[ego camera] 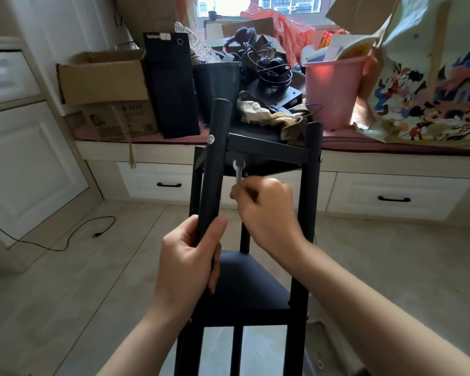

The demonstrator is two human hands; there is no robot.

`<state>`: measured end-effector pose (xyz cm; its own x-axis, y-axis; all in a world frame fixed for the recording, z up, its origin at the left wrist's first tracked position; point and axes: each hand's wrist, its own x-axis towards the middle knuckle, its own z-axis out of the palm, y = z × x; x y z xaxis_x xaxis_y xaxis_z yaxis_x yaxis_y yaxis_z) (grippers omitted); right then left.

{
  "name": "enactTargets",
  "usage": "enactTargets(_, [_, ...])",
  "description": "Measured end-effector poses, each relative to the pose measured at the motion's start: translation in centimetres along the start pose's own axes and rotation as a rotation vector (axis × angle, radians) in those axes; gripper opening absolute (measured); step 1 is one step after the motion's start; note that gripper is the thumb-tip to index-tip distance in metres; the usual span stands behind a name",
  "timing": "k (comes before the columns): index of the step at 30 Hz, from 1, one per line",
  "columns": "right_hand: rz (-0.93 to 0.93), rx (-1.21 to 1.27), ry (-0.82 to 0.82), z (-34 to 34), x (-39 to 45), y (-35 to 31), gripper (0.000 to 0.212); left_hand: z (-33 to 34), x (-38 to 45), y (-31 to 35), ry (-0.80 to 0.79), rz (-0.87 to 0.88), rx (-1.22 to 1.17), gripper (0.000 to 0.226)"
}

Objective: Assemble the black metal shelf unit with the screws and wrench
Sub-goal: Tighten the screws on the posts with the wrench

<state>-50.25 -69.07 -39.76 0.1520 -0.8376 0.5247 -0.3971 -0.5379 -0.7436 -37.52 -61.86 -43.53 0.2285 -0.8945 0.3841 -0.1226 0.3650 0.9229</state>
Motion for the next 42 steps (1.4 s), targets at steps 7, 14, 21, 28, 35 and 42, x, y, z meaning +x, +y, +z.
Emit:
enactTargets(7, [-0.075, -0.160, -0.092, -5.8, -1.9, 0.1, 0.023, -0.1, 0.1, 0.0, 0.020, 0.027, 0.046, 0.044])
enactTargets(14, [0.210, -0.084, -0.006, -8.4, -1.9, 1.7, 0.025, 0.5, 0.5, -0.2, 0.031, 0.019, 0.052, 0.038])
enactTargets(21, [0.531, 0.485, -0.092, -9.0, -0.8, 1.9, 0.034, 0.9, 1.2, -0.6, 0.029, 0.014, 0.048, 0.040])
enactTargets(28, [0.530, 0.641, 0.104, -7.3, -0.6, 1.4, 0.026, 0.7, 2.1, -0.9, 0.068, 0.046, 0.079, 0.051])
enactTargets(35, [0.333, 0.600, 0.122, -6.6, -1.3, 0.7, 0.035, 0.3, 3.4, -2.3, 0.164, 0.026, 0.123, 0.048])
enactTargets(42, [0.265, 0.549, 0.098, -7.3, -2.1, 0.7, 0.026, 0.2, 3.7, -1.6, 0.218, 0.078, 0.525, 0.032])
